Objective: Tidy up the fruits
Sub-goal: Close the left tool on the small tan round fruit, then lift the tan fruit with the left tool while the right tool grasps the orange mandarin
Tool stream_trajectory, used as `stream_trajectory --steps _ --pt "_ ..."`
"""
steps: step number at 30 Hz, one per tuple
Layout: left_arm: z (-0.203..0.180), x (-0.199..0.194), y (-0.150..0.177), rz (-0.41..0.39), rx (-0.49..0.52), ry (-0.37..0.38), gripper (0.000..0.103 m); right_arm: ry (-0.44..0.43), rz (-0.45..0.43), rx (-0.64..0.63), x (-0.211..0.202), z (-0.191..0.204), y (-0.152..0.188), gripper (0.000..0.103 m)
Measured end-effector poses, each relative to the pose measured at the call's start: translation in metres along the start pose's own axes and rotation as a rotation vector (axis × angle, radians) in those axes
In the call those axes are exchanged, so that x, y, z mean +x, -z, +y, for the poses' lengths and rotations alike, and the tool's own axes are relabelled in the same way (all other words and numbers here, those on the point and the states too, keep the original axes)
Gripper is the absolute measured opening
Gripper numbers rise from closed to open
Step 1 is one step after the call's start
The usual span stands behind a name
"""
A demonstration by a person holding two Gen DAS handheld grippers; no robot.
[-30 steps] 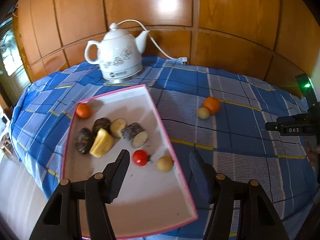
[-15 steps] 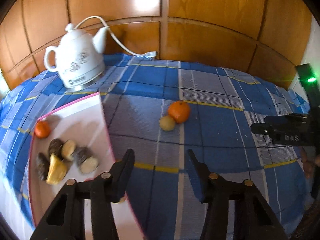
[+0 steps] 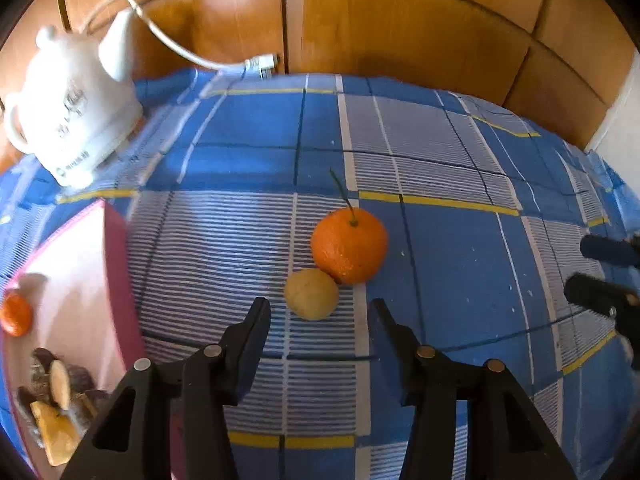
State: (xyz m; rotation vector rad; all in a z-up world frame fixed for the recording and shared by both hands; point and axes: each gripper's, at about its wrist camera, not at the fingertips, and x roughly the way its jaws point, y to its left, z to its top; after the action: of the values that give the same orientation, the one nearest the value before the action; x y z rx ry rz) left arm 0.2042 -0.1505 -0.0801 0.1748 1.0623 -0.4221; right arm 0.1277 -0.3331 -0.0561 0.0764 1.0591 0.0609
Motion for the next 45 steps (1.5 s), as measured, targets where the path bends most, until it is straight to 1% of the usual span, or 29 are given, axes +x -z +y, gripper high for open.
stream_trajectory --steps 2,3,4,6,8,10,12,16,20,23,27,31,32,34,36,41,45 --pt "0.002 0.003 -0.005 -0.002 -0.015 0.002 0.051 -0.003 -0.001 -0.002 0.000 0.001 0.000 0.064" --pt "0.002 0.004 -0.006 -0.003 -0.012 -0.001 0.047 -0.002 -0.001 -0.004 0.000 0.001 0.000 0.064" --pt "0.000 0.006 -0.007 -0.002 -0.005 -0.003 0.037 -0.002 0.000 -0.005 0.000 0.002 0.000 0.064" --pt "-0.003 0.007 -0.008 -0.003 0.011 -0.028 0.028 -0.003 0.002 -0.011 0.001 0.002 0.000 0.064" --pt "-0.004 0.005 -0.005 -0.010 0.001 -0.014 0.028 -0.003 0.000 -0.017 0.001 0.003 0.001 0.064" --pt "-0.006 -0.003 0.006 -0.022 -0.020 0.000 0.028 0.002 -0.002 -0.021 0.000 0.003 0.001 0.064" --pt "-0.013 -0.009 0.016 -0.034 -0.019 0.019 0.028 0.001 -0.002 -0.020 0.000 0.002 0.002 0.064" --pt "-0.035 -0.028 0.051 -0.066 0.027 0.040 0.028 -0.003 0.003 -0.018 0.001 0.002 0.002 0.064" --pt "-0.055 -0.043 0.090 -0.100 0.086 0.044 0.028 -0.018 0.003 -0.027 0.002 0.004 0.004 0.064" --pt "-0.061 -0.049 0.109 -0.139 0.115 0.042 0.028 -0.043 0.000 -0.043 0.003 0.008 0.007 0.064" --pt "-0.057 -0.049 0.111 -0.145 0.082 0.063 0.028 -0.076 0.002 -0.069 0.006 0.017 0.012 0.064" --pt "-0.056 -0.048 0.113 -0.160 0.082 0.068 0.028 -0.146 0.017 -0.070 0.009 0.029 0.013 0.064" --pt "-0.055 -0.048 0.113 -0.161 0.079 0.071 0.028 -0.166 0.018 -0.084 0.009 0.034 0.013 0.064" --pt "-0.054 -0.049 0.114 -0.163 0.074 0.080 0.028 -0.177 0.017 -0.133 0.008 0.048 0.008 0.064" --pt "-0.053 -0.050 0.115 -0.168 0.071 0.087 0.028 -0.195 0.015 -0.174 0.012 0.062 -0.002 0.064" --pt "-0.051 -0.050 0.117 -0.179 0.062 0.099 0.028 -0.201 0.023 -0.218 0.034 0.091 -0.033 0.064" --pt "-0.049 -0.050 0.118 -0.185 0.054 0.113 0.028 -0.148 0.039 -0.253 0.058 0.112 -0.058 0.064"
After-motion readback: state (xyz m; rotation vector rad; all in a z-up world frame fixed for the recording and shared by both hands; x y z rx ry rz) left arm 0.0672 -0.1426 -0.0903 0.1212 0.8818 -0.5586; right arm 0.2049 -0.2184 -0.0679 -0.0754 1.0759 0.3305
